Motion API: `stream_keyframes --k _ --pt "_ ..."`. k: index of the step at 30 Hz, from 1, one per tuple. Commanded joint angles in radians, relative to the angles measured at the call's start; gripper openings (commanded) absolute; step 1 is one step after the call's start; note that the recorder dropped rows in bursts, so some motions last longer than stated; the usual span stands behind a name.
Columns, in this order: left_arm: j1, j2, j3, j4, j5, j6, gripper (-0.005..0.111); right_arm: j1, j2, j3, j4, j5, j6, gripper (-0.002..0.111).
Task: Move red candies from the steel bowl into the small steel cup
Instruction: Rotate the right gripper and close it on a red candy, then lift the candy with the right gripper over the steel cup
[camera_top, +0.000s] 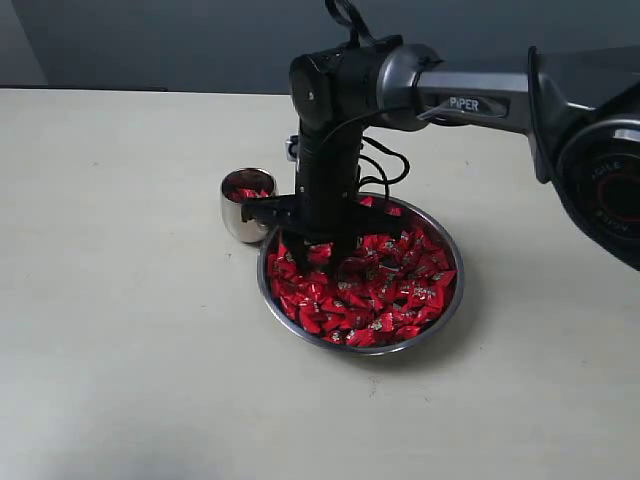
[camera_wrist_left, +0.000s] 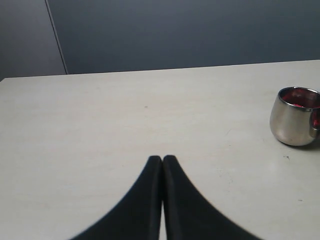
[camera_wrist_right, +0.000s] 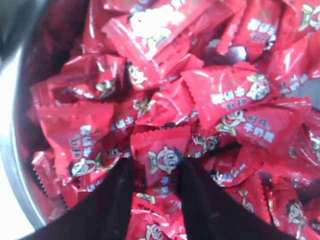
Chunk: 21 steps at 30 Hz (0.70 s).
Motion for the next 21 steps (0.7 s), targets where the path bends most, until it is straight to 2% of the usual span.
stream_keyframes --k 1,7,10,21 --pt "-0.008 -0.004 0.004 0.001 -0.002 -0.003 0.000 -0.003 -0.005 -0.004 -0.014 0.029 0.016 0.015" --pt "-0.008 -0.004 0.004 0.001 -0.002 -0.003 0.000 -0.003 -0.005 -0.004 -0.019 0.032 0.016 0.018" --pt "-0.008 -0.004 0.004 0.001 -0.002 -0.003 0.000 -0.003 -0.005 -0.004 -0.049 0.032 0.004 -0.001" --pt "-0.008 -0.004 0.004 0.001 -0.002 -0.003 0.000 -0.003 -0.058 -0.007 -0.131 0.039 -0.018 -0.001"
